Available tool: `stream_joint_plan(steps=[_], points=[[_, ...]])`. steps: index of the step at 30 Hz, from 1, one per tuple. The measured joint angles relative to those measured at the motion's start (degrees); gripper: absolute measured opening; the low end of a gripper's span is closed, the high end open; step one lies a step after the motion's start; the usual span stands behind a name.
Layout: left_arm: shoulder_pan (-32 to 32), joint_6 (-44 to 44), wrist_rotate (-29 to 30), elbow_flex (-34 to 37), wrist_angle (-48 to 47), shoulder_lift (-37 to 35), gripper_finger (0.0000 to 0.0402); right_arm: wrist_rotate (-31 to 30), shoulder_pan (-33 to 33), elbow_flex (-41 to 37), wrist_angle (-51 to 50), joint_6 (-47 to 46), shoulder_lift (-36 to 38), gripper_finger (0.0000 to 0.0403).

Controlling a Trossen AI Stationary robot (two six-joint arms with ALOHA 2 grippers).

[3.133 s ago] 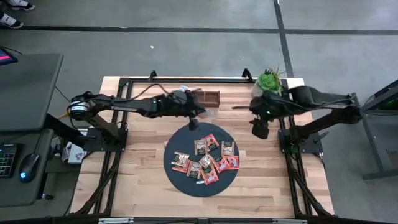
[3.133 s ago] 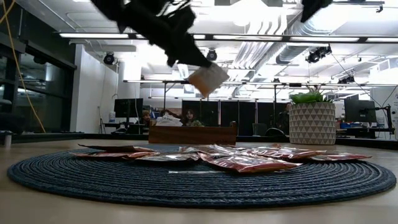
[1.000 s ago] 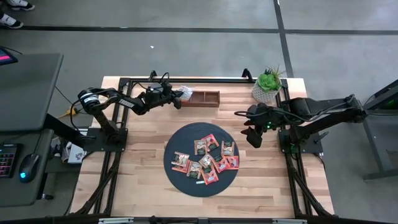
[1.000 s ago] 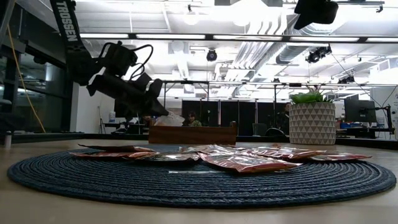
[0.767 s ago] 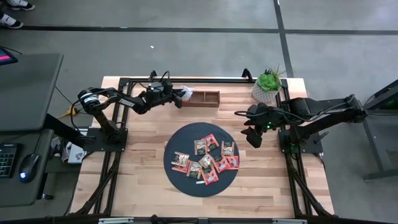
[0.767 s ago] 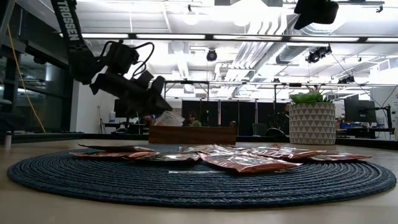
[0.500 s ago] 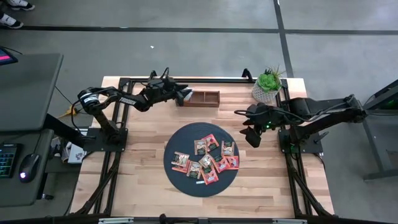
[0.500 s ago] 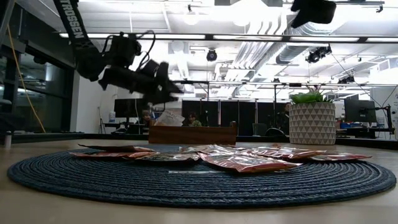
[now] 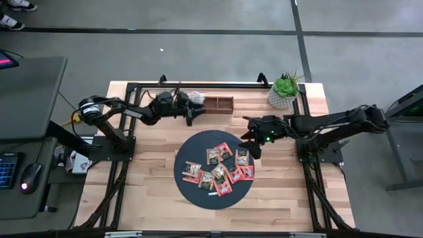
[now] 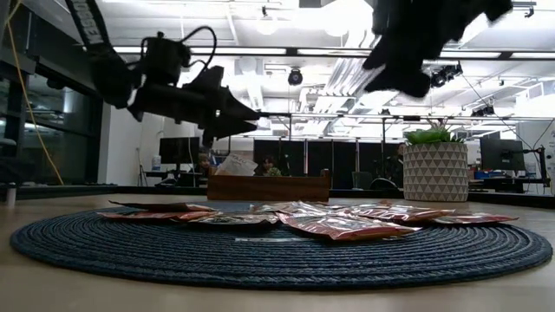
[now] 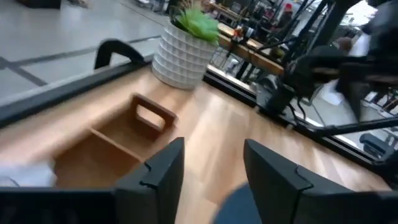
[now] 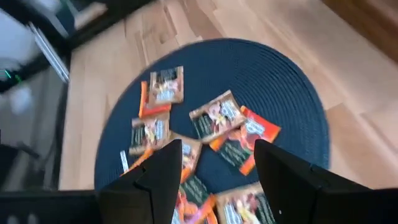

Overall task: Pick & Place Tea
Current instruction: Put the brown tea bag into the middle section of the wooden organizer

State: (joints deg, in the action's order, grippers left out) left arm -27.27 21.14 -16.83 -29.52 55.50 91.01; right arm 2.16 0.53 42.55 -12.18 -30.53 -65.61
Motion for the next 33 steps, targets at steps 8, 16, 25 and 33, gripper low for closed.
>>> stream_joint_plan(steps=[8, 16, 25, 33], points=[[17.87, 4.09, 13.73, 3.69, -1.76, -4.57, 0.0102, 13.27, -7.33, -10.86, 21.86, -1.78, -1.53, 0.0197], [34.4, 10.4, 31.49, 3.78, -11.71, -5.34, 0.0065, 20.14, -7.12, -4.6, 21.37, 8.56, -10.96, 0.0197], [43.61, 17.8, 35.69, 3.84, -27.9, -8.4, 0.006, 22.69, -2.77, 12.8, 17.63, 14.98, -32.06, 0.0197], [49.4, 19.24, 35.37, 3.66, -54.12, -20.14, 0.006, 20.58, 1.4, 25.43, 14.04, 18.06, -44.48, 0.0197]])
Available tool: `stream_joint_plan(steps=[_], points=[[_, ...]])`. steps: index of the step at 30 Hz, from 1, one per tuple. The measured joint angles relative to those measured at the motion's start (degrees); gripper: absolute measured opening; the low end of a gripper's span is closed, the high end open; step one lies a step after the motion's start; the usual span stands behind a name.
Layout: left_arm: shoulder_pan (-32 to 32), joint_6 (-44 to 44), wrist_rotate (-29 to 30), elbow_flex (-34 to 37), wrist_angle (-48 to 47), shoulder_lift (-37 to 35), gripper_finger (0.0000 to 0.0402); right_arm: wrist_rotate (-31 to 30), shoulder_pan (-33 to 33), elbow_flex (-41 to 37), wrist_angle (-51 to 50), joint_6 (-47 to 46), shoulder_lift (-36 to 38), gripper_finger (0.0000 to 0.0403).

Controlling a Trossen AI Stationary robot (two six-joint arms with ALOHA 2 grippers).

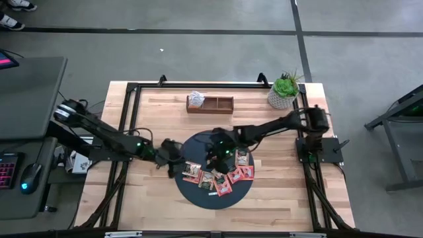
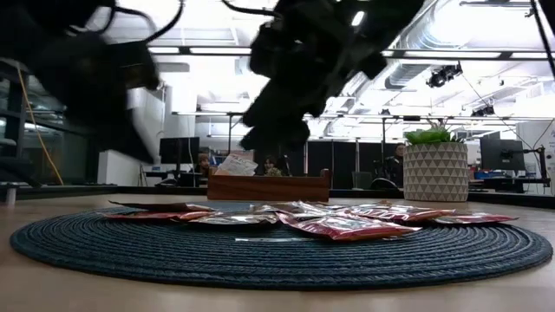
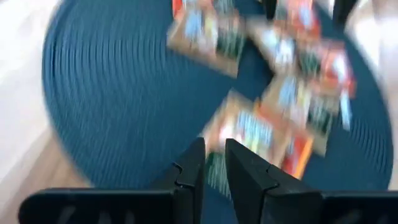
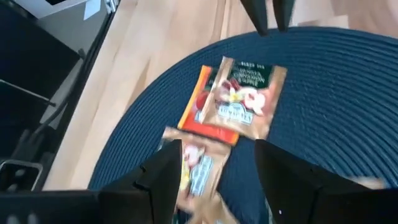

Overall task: Pick & Place Tea
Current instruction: Put the brown tea bag into the middle section of the wooden organizer

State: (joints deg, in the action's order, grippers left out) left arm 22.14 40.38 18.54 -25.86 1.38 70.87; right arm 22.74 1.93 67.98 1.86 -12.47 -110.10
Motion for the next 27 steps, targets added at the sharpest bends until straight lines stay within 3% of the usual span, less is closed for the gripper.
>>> stream_joint_plan(steps=[7, 15, 27], points=[[5.19, 1.54, 0.11, 0.17, -9.8, -5.49, 0.006, -1.76, 2.29, 5.97, 0.79, -0.13, -7.49, 0.0197], [7.6, 3.25, 0.12, 0.12, -7.46, -3.39, 0.006, -3.2, 3.81, 9.93, 1.05, -1.2, -12.45, 0.0197], [7.51, 5.86, 0.53, 0.06, -1.25, 2.25, 0.006, -3.23, 3.85, 9.95, 1.9, -4.44, -14.58, 0.0197]])
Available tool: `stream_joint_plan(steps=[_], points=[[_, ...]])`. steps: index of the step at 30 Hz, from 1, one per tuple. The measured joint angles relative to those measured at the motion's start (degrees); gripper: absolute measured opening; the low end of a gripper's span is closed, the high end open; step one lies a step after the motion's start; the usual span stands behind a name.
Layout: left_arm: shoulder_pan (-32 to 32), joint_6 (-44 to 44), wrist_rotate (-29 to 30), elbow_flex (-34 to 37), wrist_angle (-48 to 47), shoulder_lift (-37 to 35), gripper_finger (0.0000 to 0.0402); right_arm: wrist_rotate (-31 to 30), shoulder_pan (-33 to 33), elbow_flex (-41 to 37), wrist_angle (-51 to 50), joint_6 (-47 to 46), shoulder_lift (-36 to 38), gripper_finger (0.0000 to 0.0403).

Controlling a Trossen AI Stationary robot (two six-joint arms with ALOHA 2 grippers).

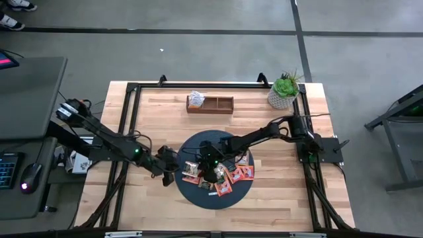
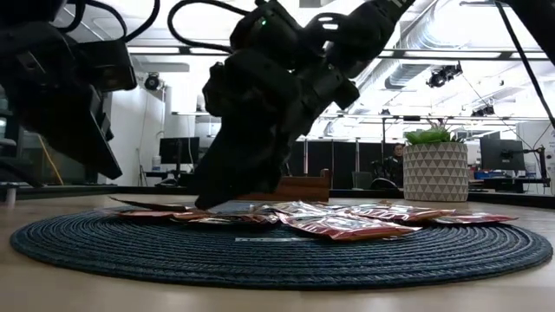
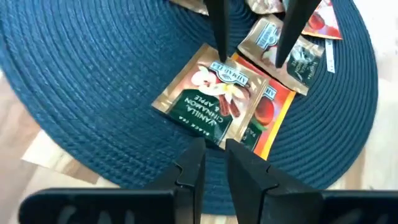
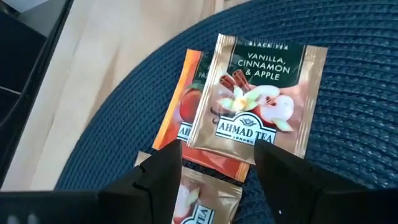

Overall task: Pick & Place Tea
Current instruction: Put the brown tea bag into the middle section of the wooden organizer

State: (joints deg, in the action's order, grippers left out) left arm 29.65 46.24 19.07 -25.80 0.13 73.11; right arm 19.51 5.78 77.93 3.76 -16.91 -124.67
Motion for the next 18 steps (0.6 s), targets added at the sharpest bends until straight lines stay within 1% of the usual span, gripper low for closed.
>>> stream_joint_plan(steps=[8, 14, 18], points=[[-0.02, 9.15, 1.45, 0.02, 4.44, 5.23, 0.006, 0.33, -0.02, 0.02, 0.16, -1.05, -0.69, 0.0197], [-0.04, 18.91, 1.04, 0.02, 4.01, 7.04, 0.0061, 0.28, -0.02, 0.02, 0.17, -1.05, -0.69, 0.0197], [-0.04, 22.0, 1.28, 0.04, 4.49, 7.09, 0.0078, 0.3, -0.02, 0.02, 0.1, -1.05, -0.69, 0.0197]])
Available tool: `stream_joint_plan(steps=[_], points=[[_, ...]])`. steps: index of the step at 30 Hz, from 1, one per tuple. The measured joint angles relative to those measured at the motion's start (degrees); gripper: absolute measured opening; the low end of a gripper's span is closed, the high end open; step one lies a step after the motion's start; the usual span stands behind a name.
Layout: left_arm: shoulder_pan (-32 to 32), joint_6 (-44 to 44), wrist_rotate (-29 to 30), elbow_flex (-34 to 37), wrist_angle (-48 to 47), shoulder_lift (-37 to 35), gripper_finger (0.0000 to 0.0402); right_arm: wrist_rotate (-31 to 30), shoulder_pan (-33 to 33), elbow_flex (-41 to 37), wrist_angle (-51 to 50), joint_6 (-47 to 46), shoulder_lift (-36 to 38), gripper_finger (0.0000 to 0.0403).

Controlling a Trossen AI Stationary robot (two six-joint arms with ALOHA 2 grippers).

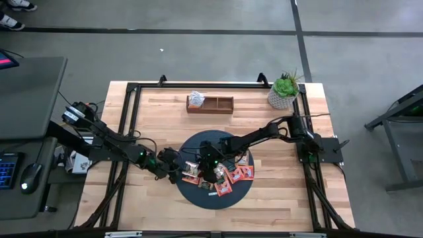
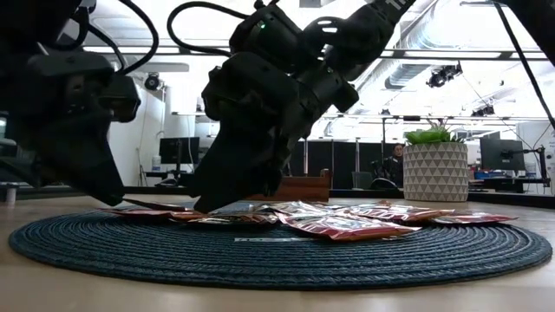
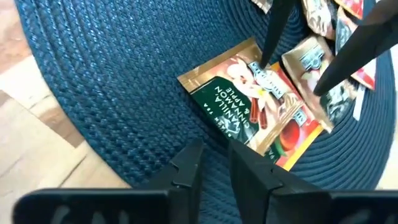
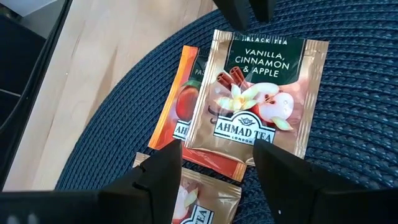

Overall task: Pick & Place Tea
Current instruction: Put the brown tea bag into the middle section of the wooden organizer

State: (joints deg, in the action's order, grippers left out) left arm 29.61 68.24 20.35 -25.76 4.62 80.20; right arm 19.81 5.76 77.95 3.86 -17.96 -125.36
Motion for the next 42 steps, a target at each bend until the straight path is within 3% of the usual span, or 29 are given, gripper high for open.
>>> stream_joint_plan(steps=[11, 19, 24, 29, 42], points=[[0.0, 14.31, -1.57, 0.0, 0.41, 0.0, 0.0172, 0.04, 0.0, 0.0, 0.04, 0.78, 0.0, 0.0197], [-0.54, 20.55, -1.84, 0.02, 1.44, 0.0, 0.0177, 0.05, 0.02, 0.0, 0.13, 1.53, -0.02, 0.0197], [-3.87, 18.18, -3.43, 0.02, 5.47, 0.0, 0.0177, 0.05, 0.02, -0.02, 0.24, 2.5, -0.02, 0.0197], [-7.22, 15.61, -9.37, 0.02, 5.71, 0.07, 0.0177, 0.07, 0.02, -0.04, 0.25, 2.99, -0.04, 0.0197], [-7.87, 15.59, -12.84, 0.04, 4.63, 0.68, 0.0177, 0.24, 0.01, -0.07, 0.26, 3.6, -0.07, 0.0197]])
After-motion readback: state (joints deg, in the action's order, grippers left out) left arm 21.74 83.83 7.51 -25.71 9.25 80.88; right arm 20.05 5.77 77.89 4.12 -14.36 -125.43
